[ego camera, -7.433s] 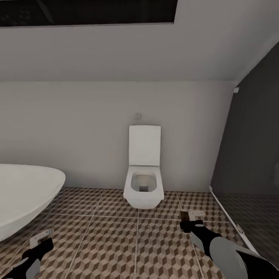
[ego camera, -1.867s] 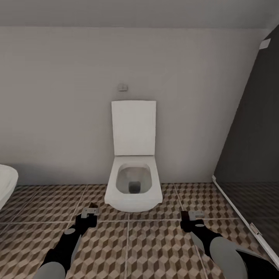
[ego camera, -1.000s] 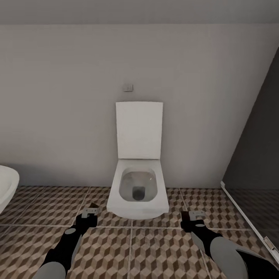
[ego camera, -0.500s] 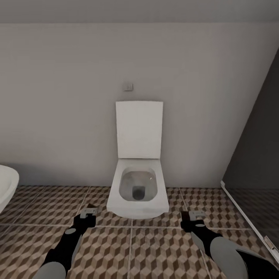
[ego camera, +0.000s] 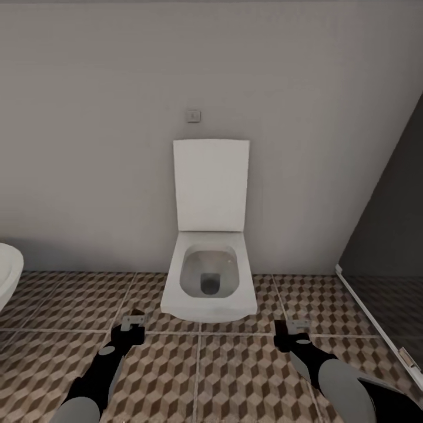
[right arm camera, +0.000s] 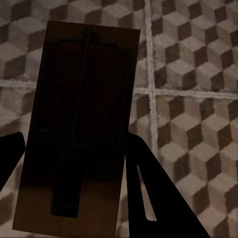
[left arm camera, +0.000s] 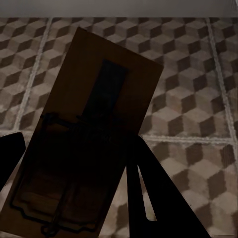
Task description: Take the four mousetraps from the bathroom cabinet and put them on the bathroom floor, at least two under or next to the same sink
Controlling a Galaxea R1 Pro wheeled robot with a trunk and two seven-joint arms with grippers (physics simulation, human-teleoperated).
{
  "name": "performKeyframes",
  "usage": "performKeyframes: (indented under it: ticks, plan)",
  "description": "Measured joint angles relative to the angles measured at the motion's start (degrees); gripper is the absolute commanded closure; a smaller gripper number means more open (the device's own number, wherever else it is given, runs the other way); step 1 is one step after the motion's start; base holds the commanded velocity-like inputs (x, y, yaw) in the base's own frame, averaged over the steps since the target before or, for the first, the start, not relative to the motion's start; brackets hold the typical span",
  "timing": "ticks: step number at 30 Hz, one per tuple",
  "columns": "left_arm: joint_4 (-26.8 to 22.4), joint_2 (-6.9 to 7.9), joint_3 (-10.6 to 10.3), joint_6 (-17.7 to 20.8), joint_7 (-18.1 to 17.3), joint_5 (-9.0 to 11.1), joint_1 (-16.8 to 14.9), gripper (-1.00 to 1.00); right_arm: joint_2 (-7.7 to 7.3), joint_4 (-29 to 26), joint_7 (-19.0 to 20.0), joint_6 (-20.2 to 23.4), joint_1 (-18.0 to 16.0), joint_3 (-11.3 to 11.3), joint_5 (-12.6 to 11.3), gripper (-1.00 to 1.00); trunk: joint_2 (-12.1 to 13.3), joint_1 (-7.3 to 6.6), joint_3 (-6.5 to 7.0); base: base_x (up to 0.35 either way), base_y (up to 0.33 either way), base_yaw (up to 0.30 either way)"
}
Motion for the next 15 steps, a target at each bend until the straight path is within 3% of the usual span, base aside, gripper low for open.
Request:
performKeyframes:
  ticks: [10, 15]
  plan:
    - [-0.02, 0.01, -0.02, -0.04, -0.03, 0.0, -0.03, 1.0, -0.04, -0.01, 0.0, -0.32, 0.0, -0.01, 0.0, 1.0, -0.13, 0.26, -2.22, 0.0, 0.0, 0.0]
    - [-0.11, 0.01, -0.08, -0.18, 0.09, 0.01, 0.0, 1.0, -0.08, -0.02, 0.0, -0.41, 0.0, 0.06, 0.01, 1.0, -0.14, 0.25, -2.22, 0.0, 0.0, 0.0]
